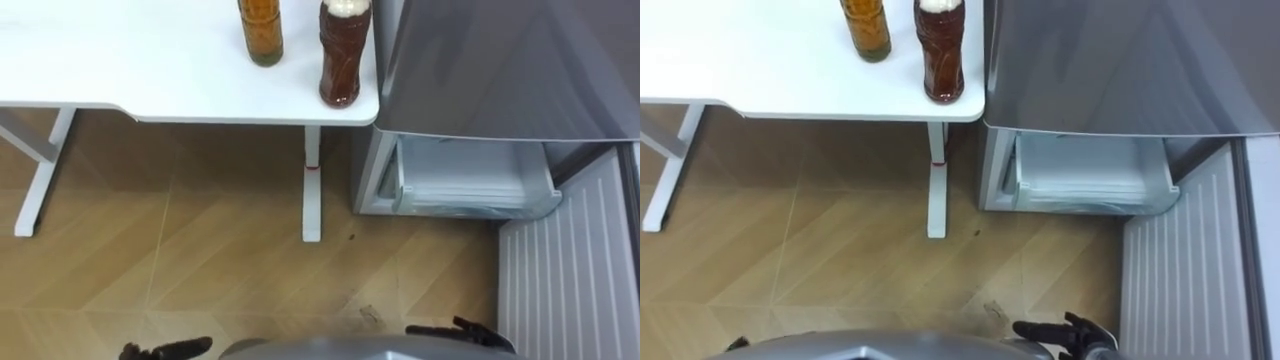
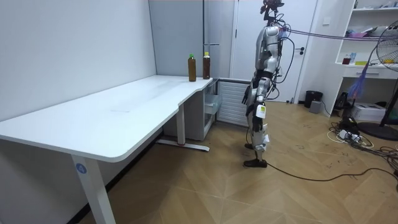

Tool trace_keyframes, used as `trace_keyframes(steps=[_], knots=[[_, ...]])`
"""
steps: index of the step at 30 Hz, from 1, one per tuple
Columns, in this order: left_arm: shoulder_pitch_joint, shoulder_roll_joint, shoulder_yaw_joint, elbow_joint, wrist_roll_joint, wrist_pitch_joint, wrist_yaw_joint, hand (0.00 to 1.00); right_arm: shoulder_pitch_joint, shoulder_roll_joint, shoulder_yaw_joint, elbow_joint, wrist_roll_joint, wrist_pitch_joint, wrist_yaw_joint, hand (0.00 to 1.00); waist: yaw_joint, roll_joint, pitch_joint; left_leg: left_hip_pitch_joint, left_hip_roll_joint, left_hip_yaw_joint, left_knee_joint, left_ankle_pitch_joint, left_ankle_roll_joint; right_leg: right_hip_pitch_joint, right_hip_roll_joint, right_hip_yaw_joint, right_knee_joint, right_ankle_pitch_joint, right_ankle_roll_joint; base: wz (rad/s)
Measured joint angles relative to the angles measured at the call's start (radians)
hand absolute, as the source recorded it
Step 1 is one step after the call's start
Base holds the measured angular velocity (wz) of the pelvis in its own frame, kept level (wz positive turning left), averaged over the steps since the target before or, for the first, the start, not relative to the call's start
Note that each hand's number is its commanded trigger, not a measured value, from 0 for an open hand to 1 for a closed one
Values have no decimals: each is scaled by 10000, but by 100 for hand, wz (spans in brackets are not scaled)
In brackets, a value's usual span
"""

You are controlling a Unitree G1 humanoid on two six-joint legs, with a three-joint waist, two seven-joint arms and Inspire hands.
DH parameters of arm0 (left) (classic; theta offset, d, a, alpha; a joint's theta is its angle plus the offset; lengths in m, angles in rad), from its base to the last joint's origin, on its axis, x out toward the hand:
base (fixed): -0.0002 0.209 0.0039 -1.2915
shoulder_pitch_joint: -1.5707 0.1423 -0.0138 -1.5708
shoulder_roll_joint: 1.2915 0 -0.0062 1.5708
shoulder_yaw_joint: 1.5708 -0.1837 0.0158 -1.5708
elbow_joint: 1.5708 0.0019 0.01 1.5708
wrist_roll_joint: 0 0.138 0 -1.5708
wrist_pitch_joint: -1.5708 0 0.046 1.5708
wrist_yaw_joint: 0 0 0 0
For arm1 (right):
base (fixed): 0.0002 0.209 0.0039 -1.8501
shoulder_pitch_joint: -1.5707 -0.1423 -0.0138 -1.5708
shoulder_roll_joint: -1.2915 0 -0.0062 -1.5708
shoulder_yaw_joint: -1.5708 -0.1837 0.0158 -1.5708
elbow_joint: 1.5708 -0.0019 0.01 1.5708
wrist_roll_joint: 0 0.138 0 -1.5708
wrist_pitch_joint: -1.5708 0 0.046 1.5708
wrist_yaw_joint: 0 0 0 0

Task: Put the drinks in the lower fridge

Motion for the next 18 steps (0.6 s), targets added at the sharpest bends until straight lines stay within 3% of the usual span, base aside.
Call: trace_keyframes(steps=[6,10,15,18], knots=[[38,14,955,-687,-2680,-16,1060,0,6,-3,-392,100,-40,149,-131,0,115,28,-13,17,3,0,12,1,0,26,-5,-99,28,4,-5,1],[4,67,1038,-1548,-4075,-360,1728,0,8,-7,-576,65,-212,193,-247,0,115,27,-10,140,3,6,-21,-1,-3,133,-4,-97,34,4,-5,0],[-46,62,1012,-2545,-4561,-790,2560,0,94,-18,-602,-207,-477,137,-324,0,109,44,-17,140,2,-35,-7,-2,-3,183,-3,-112,38,5,-7,2],[-59,70,1005,-3619,-4485,-1135,3484,0,207,-27,-611,-349,-557,130,-608,0,111,94,-36,150,2,-55,13,-4,-6,136,-2,-135,38,5,-7,1]])
